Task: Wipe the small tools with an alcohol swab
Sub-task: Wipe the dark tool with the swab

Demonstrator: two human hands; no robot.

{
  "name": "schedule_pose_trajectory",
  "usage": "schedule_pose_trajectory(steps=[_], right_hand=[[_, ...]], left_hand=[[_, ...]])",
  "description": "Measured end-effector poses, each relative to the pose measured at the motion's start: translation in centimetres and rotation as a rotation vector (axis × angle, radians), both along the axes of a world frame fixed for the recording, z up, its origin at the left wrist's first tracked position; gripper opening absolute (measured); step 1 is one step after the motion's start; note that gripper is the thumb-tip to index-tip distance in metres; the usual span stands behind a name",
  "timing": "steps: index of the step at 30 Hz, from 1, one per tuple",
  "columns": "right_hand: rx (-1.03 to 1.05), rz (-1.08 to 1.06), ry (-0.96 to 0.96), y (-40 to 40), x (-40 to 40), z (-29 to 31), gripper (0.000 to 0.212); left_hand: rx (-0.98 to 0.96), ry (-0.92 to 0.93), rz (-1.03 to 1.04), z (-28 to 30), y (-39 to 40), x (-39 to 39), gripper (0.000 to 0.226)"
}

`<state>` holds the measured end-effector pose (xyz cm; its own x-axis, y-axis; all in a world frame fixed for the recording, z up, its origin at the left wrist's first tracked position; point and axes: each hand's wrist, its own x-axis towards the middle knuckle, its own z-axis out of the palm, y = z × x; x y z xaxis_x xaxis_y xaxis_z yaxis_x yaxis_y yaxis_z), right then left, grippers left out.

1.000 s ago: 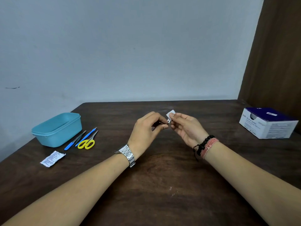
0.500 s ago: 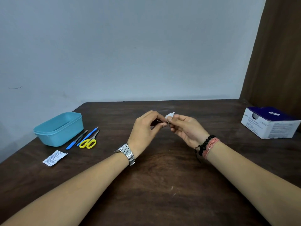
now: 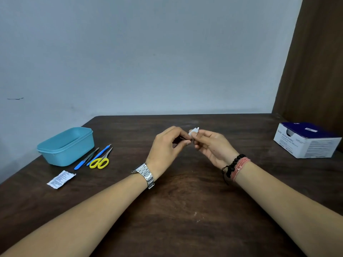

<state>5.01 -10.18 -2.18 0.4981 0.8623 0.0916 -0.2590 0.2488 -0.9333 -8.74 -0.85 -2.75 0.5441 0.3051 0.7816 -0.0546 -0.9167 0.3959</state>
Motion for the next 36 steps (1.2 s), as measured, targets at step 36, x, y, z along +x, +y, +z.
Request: schedule_pose_trajectory(steps=[36], right_hand=[[-0.005, -0.053, -0.066, -0.5, 0.3, 0.5, 0.009]], left_hand=[[-0.024, 0.008, -0.004, 0.0, -0.3, 0.1, 0.007]])
